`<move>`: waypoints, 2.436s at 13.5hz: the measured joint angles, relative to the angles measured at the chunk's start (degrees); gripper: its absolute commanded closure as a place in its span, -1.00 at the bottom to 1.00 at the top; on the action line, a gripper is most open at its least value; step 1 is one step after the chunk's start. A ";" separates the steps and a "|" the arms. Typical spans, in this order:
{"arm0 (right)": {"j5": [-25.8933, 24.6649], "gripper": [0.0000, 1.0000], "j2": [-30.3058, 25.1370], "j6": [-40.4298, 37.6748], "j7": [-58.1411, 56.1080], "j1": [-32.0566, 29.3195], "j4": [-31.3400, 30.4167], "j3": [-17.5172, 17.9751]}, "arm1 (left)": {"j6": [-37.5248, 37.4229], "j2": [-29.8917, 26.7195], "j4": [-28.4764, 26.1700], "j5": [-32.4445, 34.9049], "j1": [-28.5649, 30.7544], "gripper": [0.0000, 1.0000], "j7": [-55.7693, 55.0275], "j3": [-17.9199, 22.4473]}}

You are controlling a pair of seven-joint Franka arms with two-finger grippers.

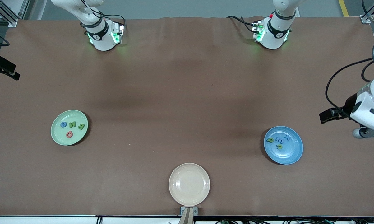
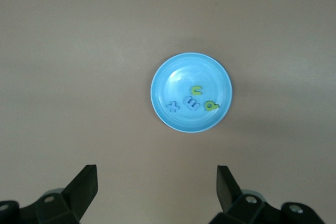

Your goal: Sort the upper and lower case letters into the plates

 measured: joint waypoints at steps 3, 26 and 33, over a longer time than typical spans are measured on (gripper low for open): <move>0.00 -1.00 0.07 0.00 0.00 0.00 0.09 0.01 | -2.60 -5.96 -0.01 -8.48 -7.89 -1.00 6.63 13.89; 0.00 -1.00 0.11 -0.04 0.01 0.00 0.24 0.02 | -4.18 -20.57 -13.82 -17.35 -34.38 -1.00 13.87 44.98; 0.00 -1.00 0.11 -0.07 0.01 0.00 0.26 0.02 | -4.16 -24.72 -18.08 -17.40 -28.87 -1.00 13.77 38.17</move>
